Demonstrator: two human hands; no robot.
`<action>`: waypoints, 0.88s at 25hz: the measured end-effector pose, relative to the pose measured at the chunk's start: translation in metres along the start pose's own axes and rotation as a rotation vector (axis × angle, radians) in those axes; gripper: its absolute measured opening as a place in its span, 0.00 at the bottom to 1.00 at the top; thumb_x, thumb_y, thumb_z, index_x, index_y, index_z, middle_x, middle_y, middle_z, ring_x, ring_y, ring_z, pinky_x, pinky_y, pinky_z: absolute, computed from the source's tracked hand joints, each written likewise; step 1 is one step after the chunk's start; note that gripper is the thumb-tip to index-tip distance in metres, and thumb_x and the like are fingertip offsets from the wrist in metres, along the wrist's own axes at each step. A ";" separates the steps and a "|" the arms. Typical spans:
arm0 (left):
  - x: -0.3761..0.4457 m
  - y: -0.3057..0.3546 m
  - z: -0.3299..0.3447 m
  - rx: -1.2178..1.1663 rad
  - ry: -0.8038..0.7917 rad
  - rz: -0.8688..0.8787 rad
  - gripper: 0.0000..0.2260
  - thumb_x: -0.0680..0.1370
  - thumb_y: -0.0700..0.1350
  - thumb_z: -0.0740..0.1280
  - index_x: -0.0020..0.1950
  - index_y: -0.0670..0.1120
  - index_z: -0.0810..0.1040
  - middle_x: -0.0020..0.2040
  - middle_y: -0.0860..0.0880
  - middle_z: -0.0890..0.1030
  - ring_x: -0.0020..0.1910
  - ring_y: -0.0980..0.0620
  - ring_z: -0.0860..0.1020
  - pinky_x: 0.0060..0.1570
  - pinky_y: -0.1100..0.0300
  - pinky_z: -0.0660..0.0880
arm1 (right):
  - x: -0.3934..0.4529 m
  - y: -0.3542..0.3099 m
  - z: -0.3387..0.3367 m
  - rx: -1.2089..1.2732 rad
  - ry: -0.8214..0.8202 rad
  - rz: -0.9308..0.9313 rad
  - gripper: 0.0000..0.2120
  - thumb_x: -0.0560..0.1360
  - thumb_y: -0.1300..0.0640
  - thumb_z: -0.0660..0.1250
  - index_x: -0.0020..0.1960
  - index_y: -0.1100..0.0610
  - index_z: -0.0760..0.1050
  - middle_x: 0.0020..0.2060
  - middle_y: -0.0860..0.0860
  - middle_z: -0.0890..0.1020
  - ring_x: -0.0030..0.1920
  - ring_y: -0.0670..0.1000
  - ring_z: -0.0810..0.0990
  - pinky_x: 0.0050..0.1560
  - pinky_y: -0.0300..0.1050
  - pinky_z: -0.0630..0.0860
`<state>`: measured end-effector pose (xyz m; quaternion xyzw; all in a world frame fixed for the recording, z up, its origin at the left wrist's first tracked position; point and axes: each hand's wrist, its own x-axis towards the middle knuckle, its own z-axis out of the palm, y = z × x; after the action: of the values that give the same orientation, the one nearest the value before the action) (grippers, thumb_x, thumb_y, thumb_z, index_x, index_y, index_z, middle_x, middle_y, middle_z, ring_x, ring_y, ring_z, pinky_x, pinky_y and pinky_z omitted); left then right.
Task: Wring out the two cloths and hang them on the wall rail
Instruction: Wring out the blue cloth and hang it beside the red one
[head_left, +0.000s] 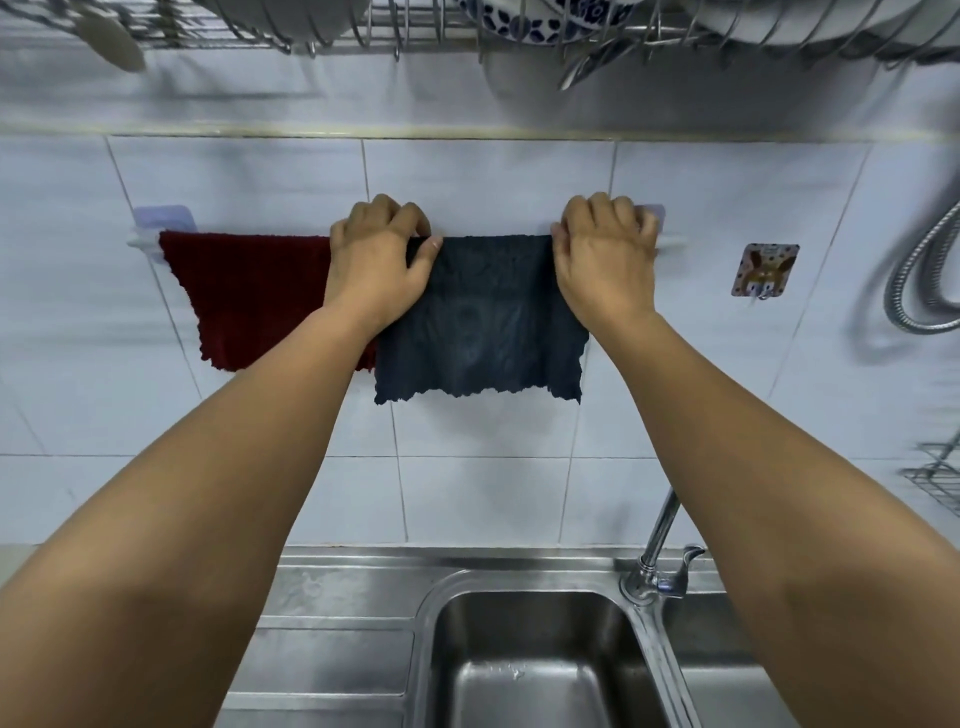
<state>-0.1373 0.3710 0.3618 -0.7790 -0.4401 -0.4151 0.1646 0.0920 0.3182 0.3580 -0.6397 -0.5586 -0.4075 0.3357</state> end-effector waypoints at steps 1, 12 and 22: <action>-0.001 0.000 0.000 0.020 -0.006 0.008 0.14 0.80 0.54 0.58 0.57 0.47 0.74 0.56 0.44 0.75 0.58 0.43 0.70 0.60 0.50 0.62 | 0.000 0.001 0.000 0.012 -0.007 -0.023 0.17 0.80 0.51 0.50 0.53 0.61 0.74 0.48 0.57 0.79 0.51 0.59 0.74 0.58 0.54 0.62; 0.010 0.009 -0.002 0.065 -0.151 -0.033 0.17 0.83 0.53 0.48 0.59 0.46 0.71 0.51 0.44 0.79 0.60 0.43 0.69 0.62 0.48 0.58 | -0.004 0.015 0.002 -0.049 -0.055 0.023 0.21 0.80 0.48 0.48 0.53 0.59 0.76 0.49 0.57 0.81 0.55 0.59 0.72 0.63 0.57 0.59; 0.006 0.008 0.005 0.161 -0.142 -0.010 0.17 0.82 0.54 0.51 0.62 0.49 0.72 0.61 0.46 0.75 0.64 0.44 0.66 0.64 0.47 0.56 | -0.013 0.023 0.000 -0.008 -0.013 0.081 0.19 0.80 0.48 0.51 0.56 0.56 0.75 0.56 0.54 0.76 0.63 0.57 0.69 0.66 0.57 0.56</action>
<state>-0.1260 0.3729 0.3641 -0.7887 -0.4863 -0.3229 0.1929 0.1142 0.3091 0.3468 -0.6657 -0.5331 -0.3915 0.3456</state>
